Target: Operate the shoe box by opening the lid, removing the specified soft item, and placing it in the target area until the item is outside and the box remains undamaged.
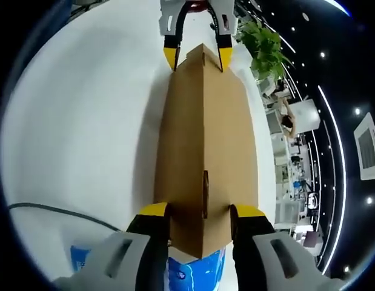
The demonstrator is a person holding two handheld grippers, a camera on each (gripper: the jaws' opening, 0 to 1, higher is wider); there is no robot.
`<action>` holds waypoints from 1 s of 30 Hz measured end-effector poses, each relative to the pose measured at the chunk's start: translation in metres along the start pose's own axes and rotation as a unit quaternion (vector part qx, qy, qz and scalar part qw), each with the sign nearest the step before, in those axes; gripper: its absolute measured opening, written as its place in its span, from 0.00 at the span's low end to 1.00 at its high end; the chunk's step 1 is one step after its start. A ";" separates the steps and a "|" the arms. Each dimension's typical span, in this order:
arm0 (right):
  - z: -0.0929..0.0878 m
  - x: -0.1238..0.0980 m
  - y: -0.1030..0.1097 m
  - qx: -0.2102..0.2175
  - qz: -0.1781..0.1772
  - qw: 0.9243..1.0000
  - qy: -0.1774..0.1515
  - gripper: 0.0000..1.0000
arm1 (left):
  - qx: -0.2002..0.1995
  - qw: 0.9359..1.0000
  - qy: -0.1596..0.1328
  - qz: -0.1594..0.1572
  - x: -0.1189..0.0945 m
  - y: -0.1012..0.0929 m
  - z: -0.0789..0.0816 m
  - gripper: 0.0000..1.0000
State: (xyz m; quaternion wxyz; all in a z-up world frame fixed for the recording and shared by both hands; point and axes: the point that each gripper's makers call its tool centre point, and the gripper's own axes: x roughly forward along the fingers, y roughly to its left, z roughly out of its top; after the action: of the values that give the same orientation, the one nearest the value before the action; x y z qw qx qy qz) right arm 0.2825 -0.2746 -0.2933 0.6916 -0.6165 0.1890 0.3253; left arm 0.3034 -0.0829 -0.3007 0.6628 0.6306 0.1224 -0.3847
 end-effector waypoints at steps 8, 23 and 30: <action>0.001 0.001 -0.001 0.007 -0.006 1.000 -0.001 0.39 | -0.011 1.000 -0.004 0.003 0.002 0.000 0.000 0.54; 0.003 0.000 -0.001 0.020 0.002 1.000 0.013 0.38 | -0.003 1.000 -0.010 0.017 0.001 0.011 -0.002 0.40; 0.008 -0.007 0.001 0.024 0.002 1.000 0.015 0.34 | -0.012 1.000 -0.011 0.018 -0.005 0.008 0.000 0.39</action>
State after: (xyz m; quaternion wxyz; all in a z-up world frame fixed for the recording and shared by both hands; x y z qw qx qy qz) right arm 0.2757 -0.2678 -0.2886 0.7025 -0.6046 0.2082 0.3124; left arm 0.3057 -0.0815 -0.2916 0.6785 0.6201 0.1083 -0.3786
